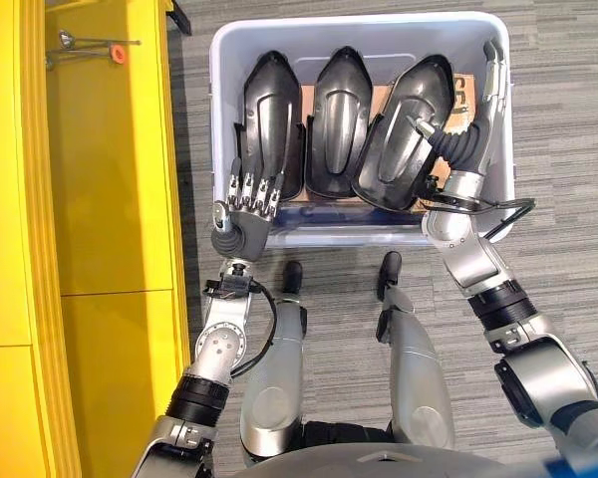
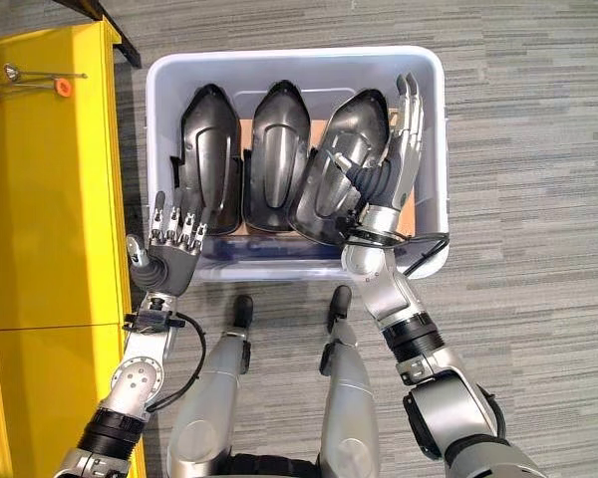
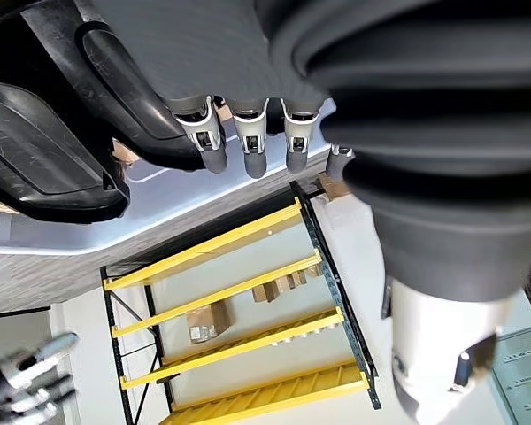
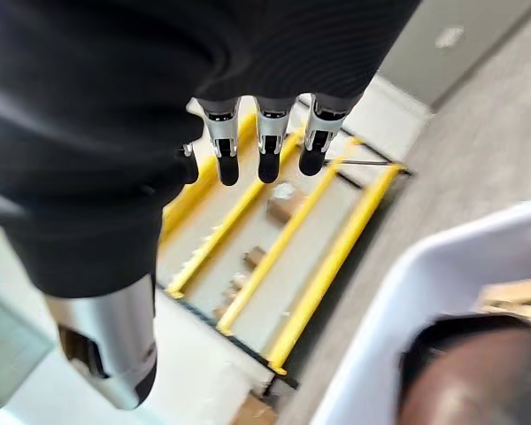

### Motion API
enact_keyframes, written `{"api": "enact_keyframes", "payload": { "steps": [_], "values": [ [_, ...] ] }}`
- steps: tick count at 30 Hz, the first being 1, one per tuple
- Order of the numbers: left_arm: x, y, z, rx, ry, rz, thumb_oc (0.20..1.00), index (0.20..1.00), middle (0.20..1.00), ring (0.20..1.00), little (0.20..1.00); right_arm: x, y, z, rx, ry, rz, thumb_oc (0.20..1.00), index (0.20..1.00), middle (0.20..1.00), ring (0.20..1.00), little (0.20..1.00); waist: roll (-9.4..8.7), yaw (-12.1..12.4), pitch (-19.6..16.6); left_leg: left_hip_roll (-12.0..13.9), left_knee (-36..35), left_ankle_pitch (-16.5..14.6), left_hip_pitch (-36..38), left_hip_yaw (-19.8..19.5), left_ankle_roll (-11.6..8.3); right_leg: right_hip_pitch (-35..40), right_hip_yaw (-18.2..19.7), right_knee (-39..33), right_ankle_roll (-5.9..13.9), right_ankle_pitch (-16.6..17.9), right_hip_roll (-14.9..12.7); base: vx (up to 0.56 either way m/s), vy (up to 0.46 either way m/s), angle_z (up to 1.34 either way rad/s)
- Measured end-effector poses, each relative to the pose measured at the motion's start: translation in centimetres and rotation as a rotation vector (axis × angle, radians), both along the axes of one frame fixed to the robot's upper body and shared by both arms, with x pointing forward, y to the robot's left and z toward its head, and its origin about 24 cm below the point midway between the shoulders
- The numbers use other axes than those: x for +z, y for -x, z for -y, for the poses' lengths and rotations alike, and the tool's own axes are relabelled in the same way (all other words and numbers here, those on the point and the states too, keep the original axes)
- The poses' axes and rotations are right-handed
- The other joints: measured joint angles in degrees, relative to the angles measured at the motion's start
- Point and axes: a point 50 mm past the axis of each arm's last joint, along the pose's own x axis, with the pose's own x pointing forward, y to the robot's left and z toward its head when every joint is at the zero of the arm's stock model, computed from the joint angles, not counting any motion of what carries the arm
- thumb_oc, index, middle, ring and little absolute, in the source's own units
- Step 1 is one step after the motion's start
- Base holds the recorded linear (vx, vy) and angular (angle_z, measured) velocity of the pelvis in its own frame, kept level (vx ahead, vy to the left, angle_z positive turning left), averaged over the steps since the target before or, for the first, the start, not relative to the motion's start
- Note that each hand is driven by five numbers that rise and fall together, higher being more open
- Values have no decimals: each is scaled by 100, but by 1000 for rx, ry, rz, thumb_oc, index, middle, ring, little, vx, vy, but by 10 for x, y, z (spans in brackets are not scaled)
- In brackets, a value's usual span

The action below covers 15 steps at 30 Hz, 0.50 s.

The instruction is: Move parts from the plastic box to the shelf.

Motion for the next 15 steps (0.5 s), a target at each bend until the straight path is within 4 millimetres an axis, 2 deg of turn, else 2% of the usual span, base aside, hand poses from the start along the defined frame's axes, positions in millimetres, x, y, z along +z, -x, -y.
{"api": "enact_keyframes", "payload": {
  "steps": [3,9,12,15],
  "values": [
    [0,1,0,-2,20,17,1000,1000,1000,1000,1000,-16,0,2,21,-31,-97,1000,1000,1000,1000,1000,6,-53,0,4,-5,-2,1,47,8,-21,32,1,0,0,-1,-2,50,-6],
    [2,0,2,-5,32,27,1000,1000,1000,1000,1000,-46,-10,5,48,-228,-301,1000,1000,1000,1000,1000,29,-80,-1,40,-15,-6,1,74,12,-68,81,10,-17,-11,41,2,18,-6],
    [2,0,2,-4,33,27,1000,1000,1000,1000,1000,-50,-16,5,68,-278,-348,1000,1000,1000,1000,1000,39,-87,1,46,-14,-4,-26,79,9,-108,84,32,-25,-17,46,7,23,-1],
    [4,-1,5,-8,44,34,1000,1000,1000,1000,1000,-49,-19,-4,119,-292,-377,1000,1000,1000,1000,1000,111,-70,9,45,-3,1,-73,76,2,-181,76,106,-34,-25,43,2,10,0]
  ]
}}
